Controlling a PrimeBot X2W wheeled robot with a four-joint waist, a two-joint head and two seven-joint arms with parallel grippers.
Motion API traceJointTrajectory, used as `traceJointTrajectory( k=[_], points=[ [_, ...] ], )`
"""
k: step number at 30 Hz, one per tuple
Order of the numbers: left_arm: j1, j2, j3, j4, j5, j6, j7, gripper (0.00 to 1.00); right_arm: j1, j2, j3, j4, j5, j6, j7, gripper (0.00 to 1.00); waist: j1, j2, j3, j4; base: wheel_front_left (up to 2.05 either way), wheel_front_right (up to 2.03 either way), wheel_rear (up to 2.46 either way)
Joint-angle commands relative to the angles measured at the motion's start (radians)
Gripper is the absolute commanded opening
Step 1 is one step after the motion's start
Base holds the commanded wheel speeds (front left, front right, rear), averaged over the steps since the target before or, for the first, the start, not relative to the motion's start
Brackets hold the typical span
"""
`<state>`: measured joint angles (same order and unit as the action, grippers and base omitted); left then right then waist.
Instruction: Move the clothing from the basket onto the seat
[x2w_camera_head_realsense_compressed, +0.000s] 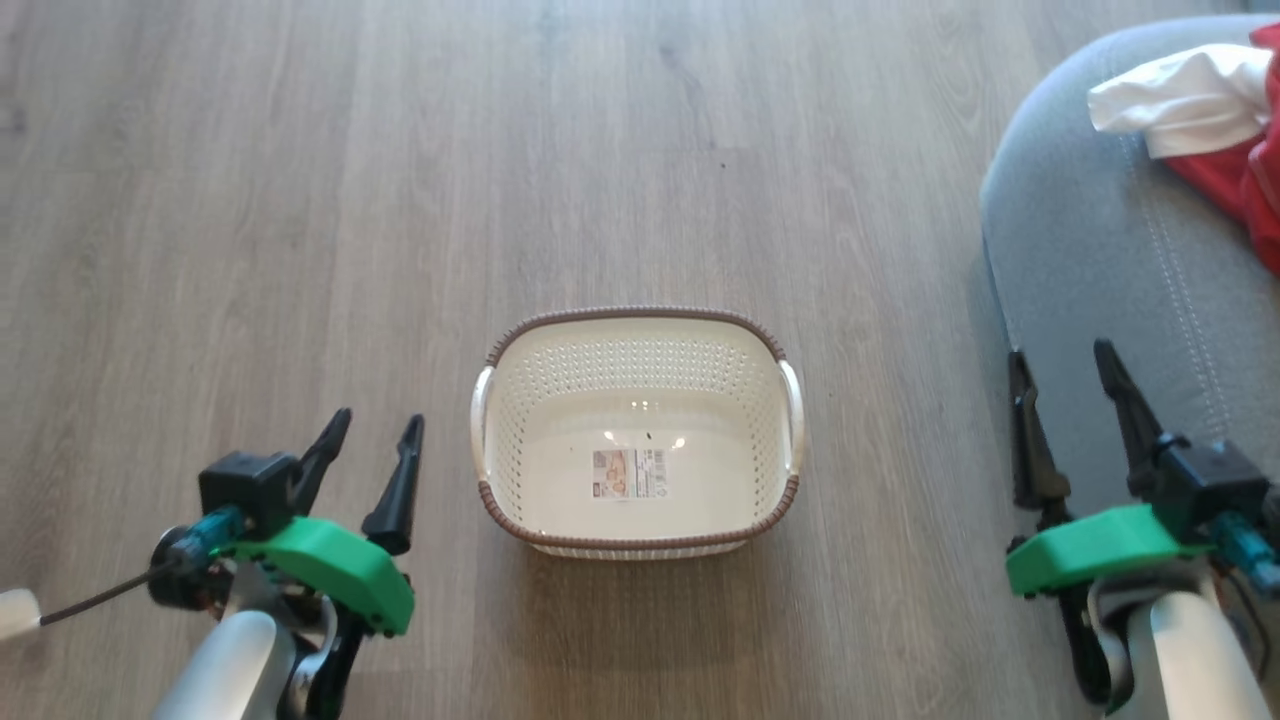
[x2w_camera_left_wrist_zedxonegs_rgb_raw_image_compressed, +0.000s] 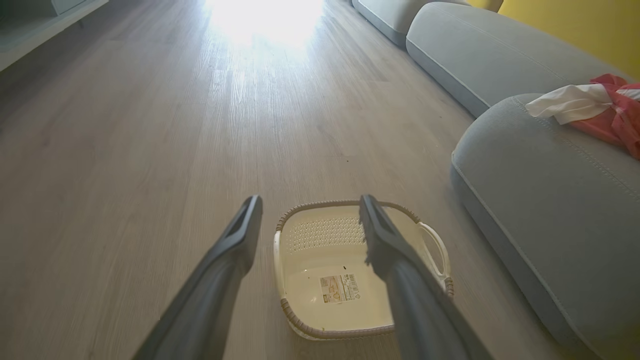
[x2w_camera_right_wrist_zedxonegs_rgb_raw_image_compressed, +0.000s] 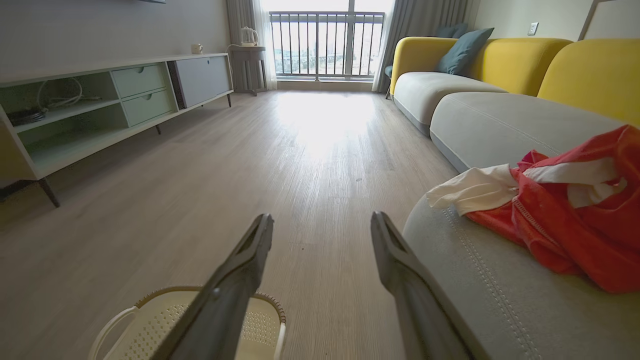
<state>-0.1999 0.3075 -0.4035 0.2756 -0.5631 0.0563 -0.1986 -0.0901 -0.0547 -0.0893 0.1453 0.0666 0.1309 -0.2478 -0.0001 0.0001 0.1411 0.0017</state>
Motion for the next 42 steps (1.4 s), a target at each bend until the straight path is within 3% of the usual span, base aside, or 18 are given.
traceJointTrajectory(
  k=[1,13,37,38,42],
  points=[
    [-0.025,0.015,0.055,-0.001,0.004,0.006,-0.024,1.00,0.006,0.003,0.022,-0.026,-0.009,0.000,-0.012,1.00,0.0001,-0.0001,-0.012,0.014,0.00,0.00,0.00],
    [0.000,0.003,0.122,0.077,0.023,0.004,-0.062,1.00,0.058,0.004,0.043,-0.028,0.020,0.000,-0.014,1.00,0.0001,-0.0001,-0.047,0.022,0.00,0.00,0.00],
    [0.086,-0.046,0.235,-0.017,0.139,-0.030,-0.063,1.00,0.089,0.004,0.014,-0.010,0.019,0.000,-0.014,1.00,0.0001,-0.0001,-0.096,0.044,0.00,0.00,0.00],
    [0.113,-0.060,0.191,0.015,0.133,-0.028,-0.049,0.00,0.104,0.008,-0.005,0.018,0.016,0.000,-0.002,0.00,0.0001,-0.0001,-0.097,0.044,0.00,0.00,0.00],
    [0.143,-0.076,0.177,0.070,0.130,-0.028,-0.047,0.00,0.113,0.011,-0.001,0.086,0.019,0.000,0.002,0.00,0.0001,-0.0001,-0.097,0.045,0.00,0.00,0.00]
  ],
)
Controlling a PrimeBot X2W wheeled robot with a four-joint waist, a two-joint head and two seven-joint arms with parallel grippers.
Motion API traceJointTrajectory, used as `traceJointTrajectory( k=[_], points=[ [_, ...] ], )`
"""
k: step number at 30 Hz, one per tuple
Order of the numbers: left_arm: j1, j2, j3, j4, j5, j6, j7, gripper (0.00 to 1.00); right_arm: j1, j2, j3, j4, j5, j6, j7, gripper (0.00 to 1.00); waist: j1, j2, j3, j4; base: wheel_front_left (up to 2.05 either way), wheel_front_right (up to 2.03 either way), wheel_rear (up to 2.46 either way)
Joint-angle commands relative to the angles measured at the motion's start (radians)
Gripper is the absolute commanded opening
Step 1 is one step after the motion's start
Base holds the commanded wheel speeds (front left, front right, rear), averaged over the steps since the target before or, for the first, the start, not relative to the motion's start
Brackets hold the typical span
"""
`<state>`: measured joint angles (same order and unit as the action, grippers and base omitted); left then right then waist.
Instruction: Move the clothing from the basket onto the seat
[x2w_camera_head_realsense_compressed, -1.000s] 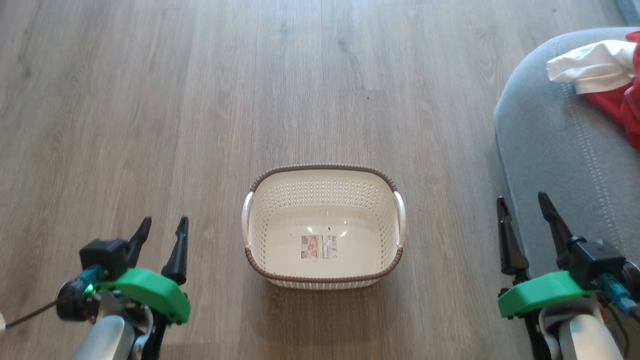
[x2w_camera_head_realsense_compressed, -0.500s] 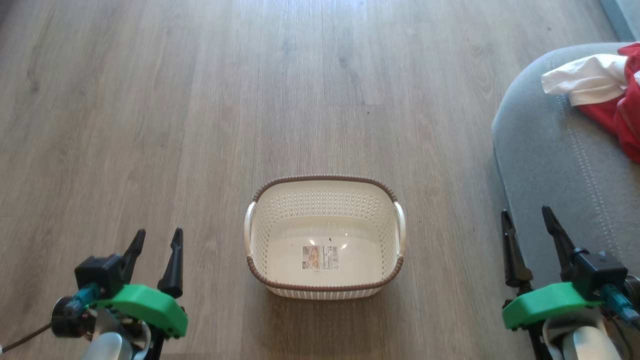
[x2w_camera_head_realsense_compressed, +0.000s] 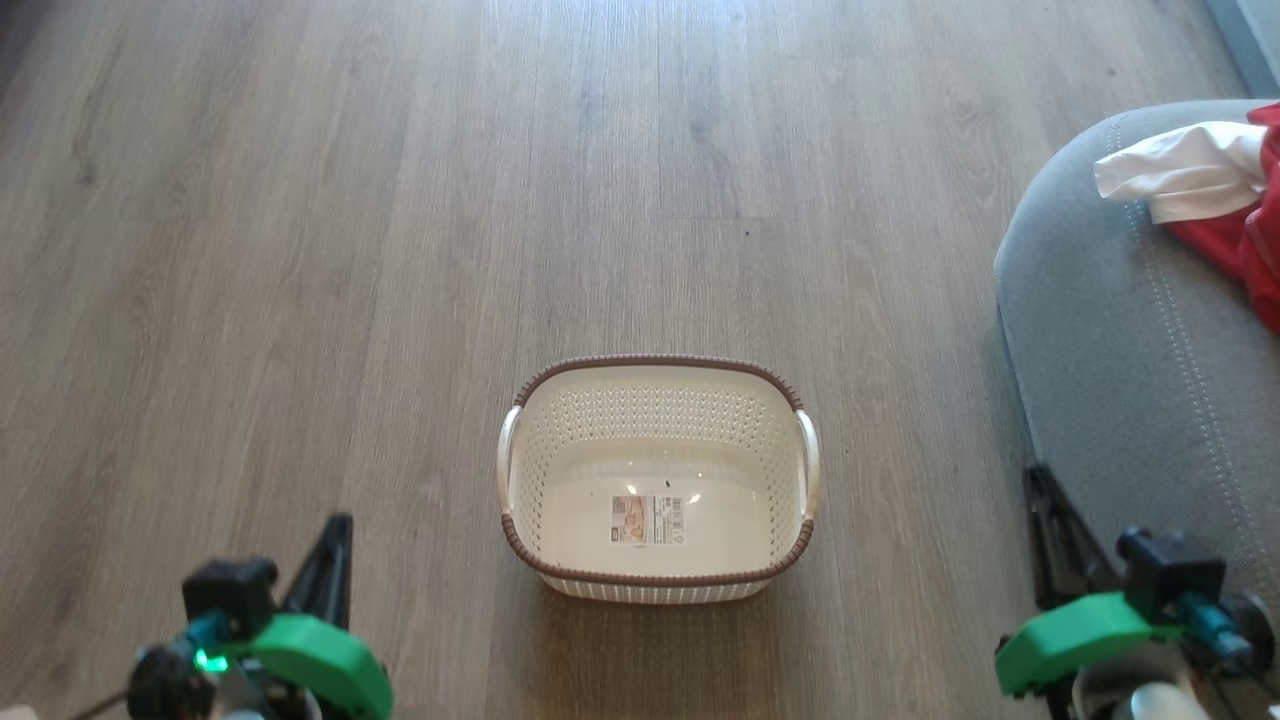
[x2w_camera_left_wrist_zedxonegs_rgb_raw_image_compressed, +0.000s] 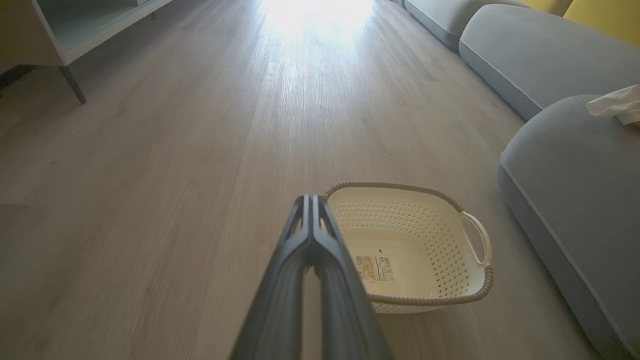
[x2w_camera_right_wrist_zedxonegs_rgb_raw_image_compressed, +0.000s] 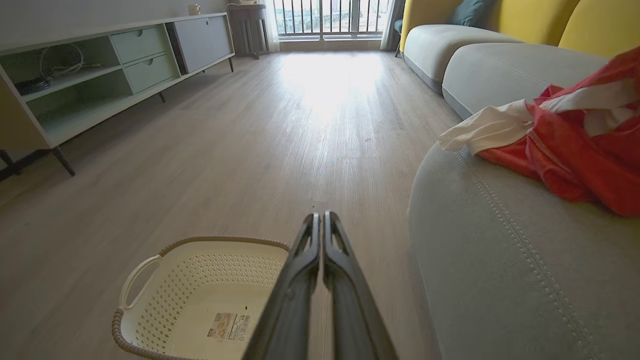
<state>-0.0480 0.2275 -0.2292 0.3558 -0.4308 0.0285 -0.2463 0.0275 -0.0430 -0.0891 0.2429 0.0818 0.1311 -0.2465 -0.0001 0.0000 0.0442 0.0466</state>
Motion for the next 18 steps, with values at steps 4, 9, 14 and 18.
traceJointTrajectory(
  k=[4,9,14,18],
  points=[
    [-0.011,-0.002,0.015,-0.012,-0.040,-0.005,0.013,0.00,-0.011,-0.001,-0.004,-0.008,0.052,0.000,0.015,0.00,0.0001,0.0000,-0.001,-0.002,0.00,0.00,0.00],
    [-0.013,-0.009,0.028,-0.016,-0.087,-0.012,0.028,0.00,-0.016,-0.001,-0.004,-0.009,0.113,0.000,0.028,0.00,0.0001,0.0000,-0.003,-0.003,0.00,0.00,0.00],
    [-0.015,-0.017,0.042,-0.021,-0.134,-0.018,0.042,0.00,-0.020,-0.002,-0.004,-0.010,0.174,0.000,0.042,0.00,0.0001,0.0000,-0.005,-0.005,0.00,0.00,0.00],
    [-0.016,-0.021,0.050,-0.023,-0.162,-0.022,0.050,0.00,-0.023,-0.002,-0.004,-0.010,0.211,0.000,0.050,0.00,0.0001,0.0000,-0.006,-0.006,0.00,0.00,0.00]
  ],
)
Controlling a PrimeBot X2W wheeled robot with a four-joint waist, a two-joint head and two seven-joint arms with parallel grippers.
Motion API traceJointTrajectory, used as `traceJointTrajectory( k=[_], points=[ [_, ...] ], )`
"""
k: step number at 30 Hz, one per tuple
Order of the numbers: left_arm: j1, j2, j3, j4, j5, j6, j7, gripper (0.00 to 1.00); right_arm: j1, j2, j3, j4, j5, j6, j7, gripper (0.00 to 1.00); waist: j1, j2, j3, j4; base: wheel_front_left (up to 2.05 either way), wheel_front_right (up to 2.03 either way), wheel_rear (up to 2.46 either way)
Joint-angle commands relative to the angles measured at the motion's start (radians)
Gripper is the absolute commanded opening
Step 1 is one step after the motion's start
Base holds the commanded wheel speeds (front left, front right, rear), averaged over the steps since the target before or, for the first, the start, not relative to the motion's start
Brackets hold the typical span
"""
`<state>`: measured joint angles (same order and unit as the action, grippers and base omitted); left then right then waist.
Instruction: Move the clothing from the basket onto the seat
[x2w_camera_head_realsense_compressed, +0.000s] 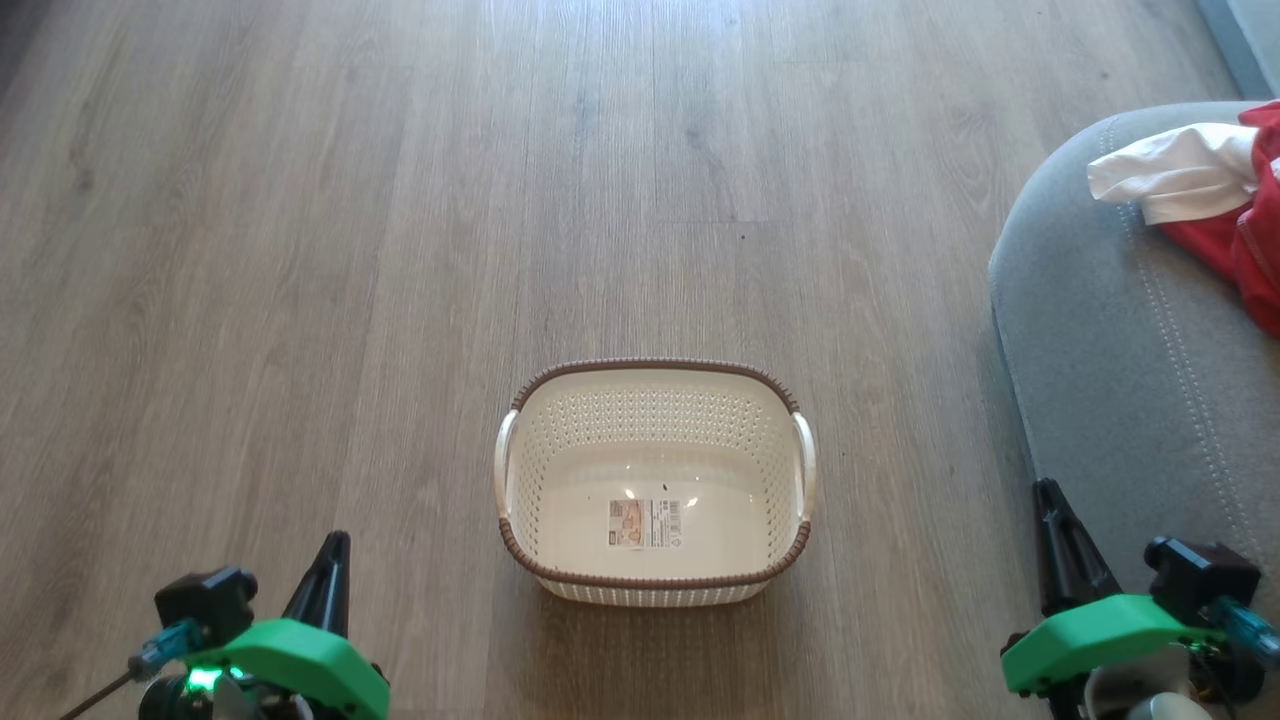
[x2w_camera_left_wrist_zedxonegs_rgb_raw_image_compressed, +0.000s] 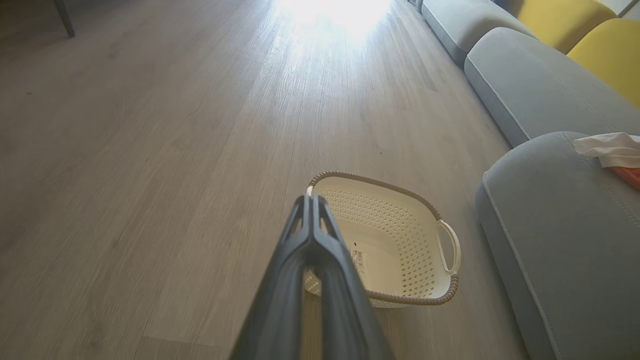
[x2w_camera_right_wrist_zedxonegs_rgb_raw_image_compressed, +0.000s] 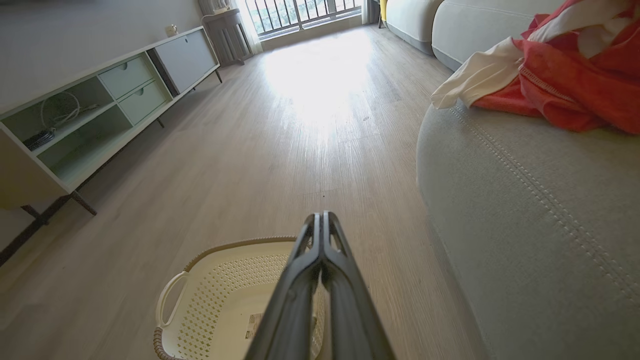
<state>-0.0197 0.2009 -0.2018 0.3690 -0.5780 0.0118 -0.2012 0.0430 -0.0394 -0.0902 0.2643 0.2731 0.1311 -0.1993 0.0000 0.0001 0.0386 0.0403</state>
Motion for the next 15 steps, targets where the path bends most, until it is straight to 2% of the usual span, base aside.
traceJointTrajectory(
  k=[1,15],
  points=[
    [-0.045,0.004,0.025,-0.037,-0.025,-0.007,0.008,0.00,-0.039,-0.005,-0.003,-0.031,0.032,0.000,0.006,0.00,0.0000,-0.0001,0.000,-0.001,0.00,0.00,0.00],
    [-0.050,-0.016,0.063,-0.049,-0.157,-0.024,0.048,0.00,-0.054,-0.006,-0.006,-0.030,0.203,0.000,0.046,0.00,0.0000,-0.0001,-0.005,-0.006,0.00,0.00,0.00]
  ],
)
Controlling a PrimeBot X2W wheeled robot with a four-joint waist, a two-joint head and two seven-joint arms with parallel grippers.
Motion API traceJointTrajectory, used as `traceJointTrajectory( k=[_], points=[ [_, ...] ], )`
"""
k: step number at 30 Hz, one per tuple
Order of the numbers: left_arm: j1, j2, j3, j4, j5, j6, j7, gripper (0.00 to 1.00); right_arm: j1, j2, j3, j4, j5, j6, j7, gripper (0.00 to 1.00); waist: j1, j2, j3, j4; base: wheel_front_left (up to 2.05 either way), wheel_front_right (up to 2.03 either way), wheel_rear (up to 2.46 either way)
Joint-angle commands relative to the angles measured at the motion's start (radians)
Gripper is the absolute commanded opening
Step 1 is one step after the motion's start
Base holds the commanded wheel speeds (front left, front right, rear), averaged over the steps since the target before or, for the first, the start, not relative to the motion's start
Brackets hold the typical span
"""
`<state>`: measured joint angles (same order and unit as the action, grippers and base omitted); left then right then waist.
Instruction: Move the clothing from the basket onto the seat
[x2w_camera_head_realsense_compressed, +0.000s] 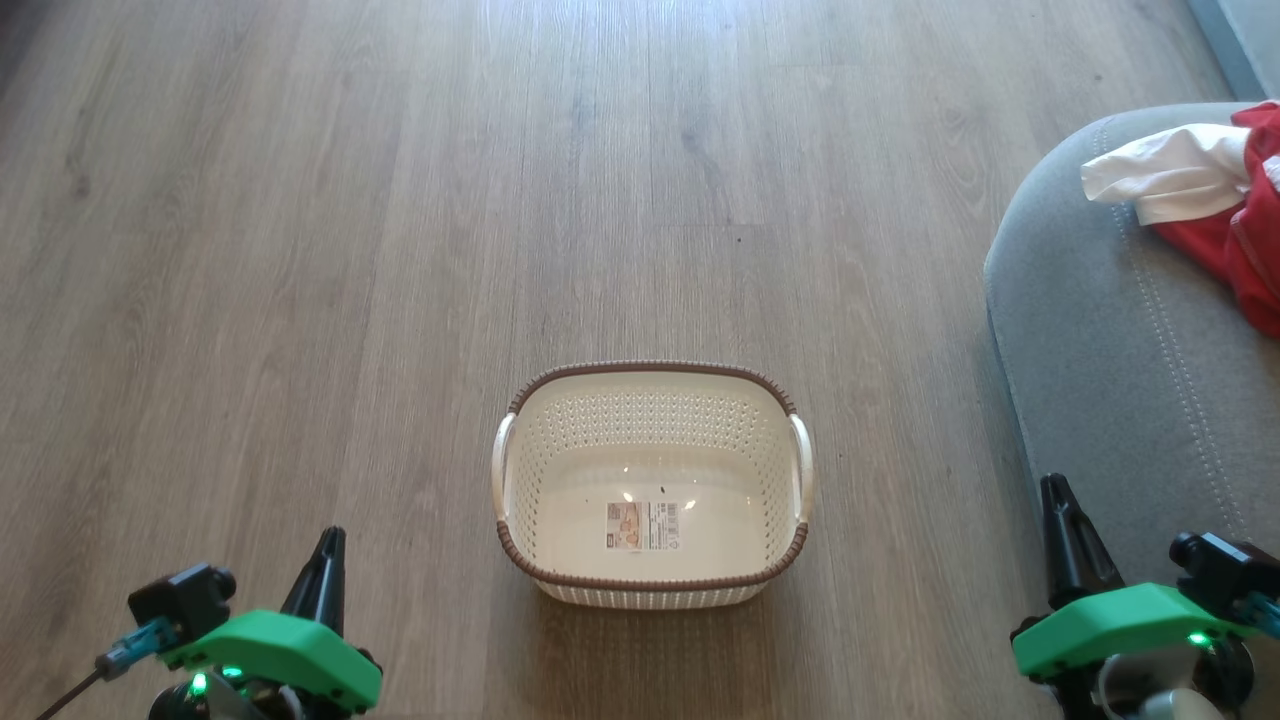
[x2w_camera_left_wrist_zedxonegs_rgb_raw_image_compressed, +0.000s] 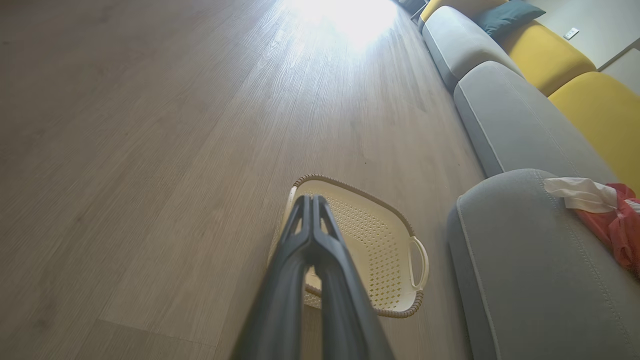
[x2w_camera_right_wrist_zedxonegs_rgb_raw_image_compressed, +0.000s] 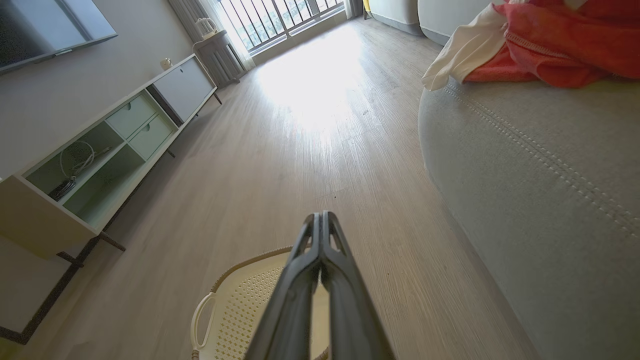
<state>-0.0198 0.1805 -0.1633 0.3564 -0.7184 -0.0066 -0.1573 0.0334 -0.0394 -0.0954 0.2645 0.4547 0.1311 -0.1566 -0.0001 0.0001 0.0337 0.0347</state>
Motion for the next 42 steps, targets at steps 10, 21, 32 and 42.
traceJointTrajectory(
  k=[10,21,32,42],
  points=[
    [-0.055,-0.012,0.054,-0.045,-0.120,-0.020,0.036,0.00,-0.056,-0.007,-0.003,-0.029,0.156,0.000,0.035,0.00,0.0001,-0.0001,-0.004,-0.004,0.00,0.00,0.00],
    [-0.059,-0.028,0.085,-0.054,-0.223,-0.034,0.067,0.00,-0.067,-0.007,-0.005,-0.028,0.289,0.000,0.066,0.00,0.0001,-0.0001,-0.007,-0.008,0.00,0.00,0.00],
    [-0.063,-0.042,0.112,-0.062,-0.317,-0.047,0.096,0.00,-0.078,-0.008,-0.007,-0.027,0.412,0.000,0.095,0.00,0.0001,-0.0001,-0.011,-0.012,0.00,0.00,0.00],
    [-0.068,-0.057,0.139,-0.070,-0.411,-0.059,0.125,0.00,-0.088,-0.008,-0.009,-0.025,0.534,0.000,0.124,0.00,0.0001,-0.0001,-0.014,-0.016,0.00,0.00,0.00]
  ],
)
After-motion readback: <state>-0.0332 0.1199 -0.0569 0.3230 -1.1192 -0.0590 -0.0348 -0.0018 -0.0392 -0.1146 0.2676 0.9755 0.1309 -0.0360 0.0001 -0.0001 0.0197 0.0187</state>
